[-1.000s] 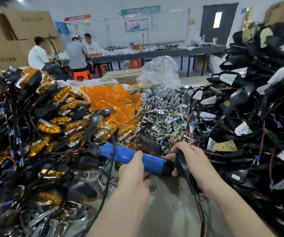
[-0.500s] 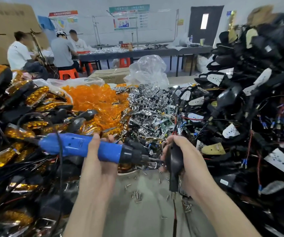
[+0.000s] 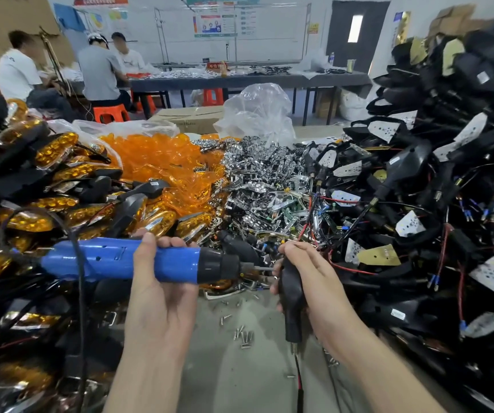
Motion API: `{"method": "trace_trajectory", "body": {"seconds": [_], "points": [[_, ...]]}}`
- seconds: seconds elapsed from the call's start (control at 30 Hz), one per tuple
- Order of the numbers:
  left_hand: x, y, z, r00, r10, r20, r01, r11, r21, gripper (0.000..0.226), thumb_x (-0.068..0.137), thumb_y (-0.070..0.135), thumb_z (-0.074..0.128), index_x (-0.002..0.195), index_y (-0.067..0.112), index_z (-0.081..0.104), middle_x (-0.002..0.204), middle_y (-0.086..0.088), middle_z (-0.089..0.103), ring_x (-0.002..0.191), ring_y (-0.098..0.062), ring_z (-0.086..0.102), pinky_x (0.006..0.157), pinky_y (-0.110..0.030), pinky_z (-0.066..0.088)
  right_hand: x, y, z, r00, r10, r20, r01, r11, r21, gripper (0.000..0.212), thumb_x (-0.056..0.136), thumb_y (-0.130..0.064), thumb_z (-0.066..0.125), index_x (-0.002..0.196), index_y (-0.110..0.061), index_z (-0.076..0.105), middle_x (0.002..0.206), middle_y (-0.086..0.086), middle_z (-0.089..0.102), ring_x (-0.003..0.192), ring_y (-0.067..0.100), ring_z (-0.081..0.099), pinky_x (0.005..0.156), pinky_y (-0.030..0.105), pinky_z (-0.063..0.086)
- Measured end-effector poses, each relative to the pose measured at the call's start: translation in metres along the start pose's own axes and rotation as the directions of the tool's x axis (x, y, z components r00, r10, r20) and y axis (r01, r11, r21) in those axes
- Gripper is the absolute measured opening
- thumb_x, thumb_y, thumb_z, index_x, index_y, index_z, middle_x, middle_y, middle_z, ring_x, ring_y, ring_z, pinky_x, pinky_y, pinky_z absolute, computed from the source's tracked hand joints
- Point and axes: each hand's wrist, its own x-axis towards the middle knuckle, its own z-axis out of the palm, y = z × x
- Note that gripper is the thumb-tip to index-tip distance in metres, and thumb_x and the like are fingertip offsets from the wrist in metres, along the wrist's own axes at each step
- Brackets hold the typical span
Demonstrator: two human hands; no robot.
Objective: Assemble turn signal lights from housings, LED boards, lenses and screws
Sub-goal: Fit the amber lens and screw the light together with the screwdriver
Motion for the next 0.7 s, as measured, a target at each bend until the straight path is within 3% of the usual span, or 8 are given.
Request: {"method": "trace_trajectory", "body": {"seconds": [0.17,0.37,0.57,0.7], "points": [[-0.0006,-0.0029,-0.0024,0.999,0.011,0.045,-0.012,1.0,0.028,0.027,0.089,0.023,0.07,0.11,0.026,0.054,0.081,0.006,0.062,0.079,-0.011,0.066,0.087,-0.036,0.057,-0.0009,0.0017,-0.0008,0.999,-0.028,-0.019,0.026,0.997,-0.072,0.018,0.102,-0.027,0.06,0.087,-0.027,0.068,0.077,0.004,0.064,0.061,0.021,0.063,0.046,0.03,0.049],[-0.0004,-0.0028,-0.0045,1.0,0.008,0.026,-0.008,1.0,0.018,0.021,0.091,0.022,0.068,0.109,0.025,0.056,0.082,0.005,0.063,0.079,-0.011,0.066,0.086,-0.036,0.058,-0.003,-0.0006,0.0013,1.0,-0.021,-0.005,0.021,0.992,-0.124,0.018,0.103,-0.027,0.058,0.087,-0.025,0.065,0.074,0.008,0.061,0.06,0.02,0.062,0.046,0.031,0.05],[-0.0012,-0.0044,-0.0048,0.999,-0.008,0.047,0.007,1.0,0.03,0.018,0.092,0.02,0.068,0.107,0.025,0.058,0.083,0.005,0.062,0.082,-0.011,0.065,0.091,-0.038,0.056,-0.0057,0.0028,0.0044,0.999,-0.045,0.004,0.045,0.978,-0.205,0.013,0.103,-0.031,0.057,0.103,-0.018,0.062,0.071,0.005,0.061,0.062,0.018,0.064,0.048,0.032,0.053],[-0.0028,-0.008,-0.0022,1.0,0.003,0.029,-0.004,1.0,0.031,0.009,0.094,0.02,0.067,0.096,0.026,0.062,0.081,0.005,0.062,0.08,-0.011,0.065,0.09,-0.038,0.057,-0.0074,0.0034,0.0054,0.998,-0.054,-0.013,0.05,0.973,-0.225,0.014,0.104,-0.034,0.055,0.101,-0.021,0.06,0.07,0.004,0.062,0.06,0.018,0.064,0.049,0.033,0.053]]}}
